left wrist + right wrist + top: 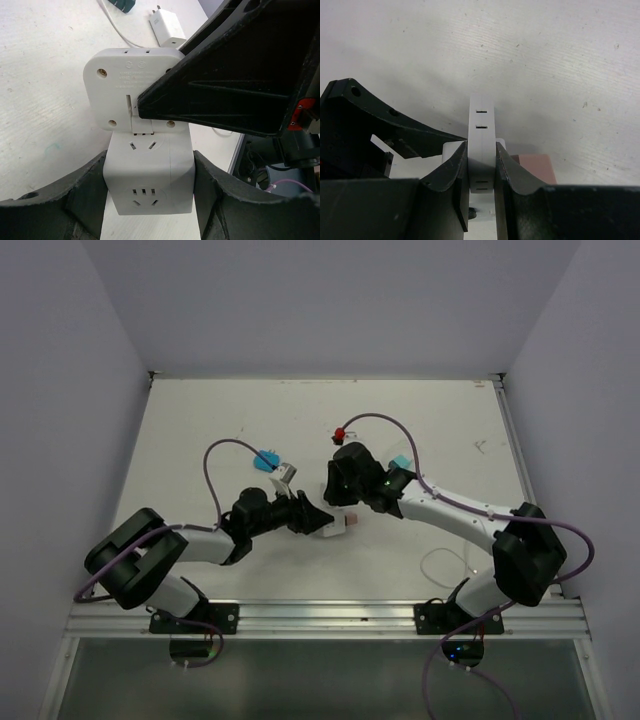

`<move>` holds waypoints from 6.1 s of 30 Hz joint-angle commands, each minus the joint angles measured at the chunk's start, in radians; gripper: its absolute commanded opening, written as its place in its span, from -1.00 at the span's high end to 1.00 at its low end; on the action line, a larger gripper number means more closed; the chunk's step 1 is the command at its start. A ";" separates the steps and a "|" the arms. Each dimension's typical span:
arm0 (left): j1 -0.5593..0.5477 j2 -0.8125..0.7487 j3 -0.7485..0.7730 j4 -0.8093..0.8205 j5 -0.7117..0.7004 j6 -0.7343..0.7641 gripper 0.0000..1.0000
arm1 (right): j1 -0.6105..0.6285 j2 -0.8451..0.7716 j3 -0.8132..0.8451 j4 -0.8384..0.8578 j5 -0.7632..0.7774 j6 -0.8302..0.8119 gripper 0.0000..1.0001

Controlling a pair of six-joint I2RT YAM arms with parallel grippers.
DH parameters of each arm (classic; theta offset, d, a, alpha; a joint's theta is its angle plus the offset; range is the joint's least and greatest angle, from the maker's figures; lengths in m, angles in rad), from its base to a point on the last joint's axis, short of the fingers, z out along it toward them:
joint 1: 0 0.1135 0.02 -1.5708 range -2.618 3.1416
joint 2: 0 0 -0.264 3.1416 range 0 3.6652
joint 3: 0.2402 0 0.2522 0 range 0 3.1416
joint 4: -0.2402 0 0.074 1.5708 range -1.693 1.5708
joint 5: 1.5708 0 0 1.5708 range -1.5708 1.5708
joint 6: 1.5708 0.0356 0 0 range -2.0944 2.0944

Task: Pull the plug off the socket

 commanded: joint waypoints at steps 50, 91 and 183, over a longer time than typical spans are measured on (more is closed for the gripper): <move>0.099 -0.079 -0.159 0.016 0.123 -0.147 1.00 | -0.390 0.453 0.144 0.412 -0.392 0.107 -0.25; 0.324 -0.129 0.229 -0.573 0.510 0.083 1.00 | -0.065 -0.331 -0.346 0.180 -0.339 -0.693 -0.68; 0.088 -0.441 -0.215 -0.226 -0.311 -0.582 -0.99 | 0.018 -0.075 -0.470 0.676 -0.315 -0.419 1.00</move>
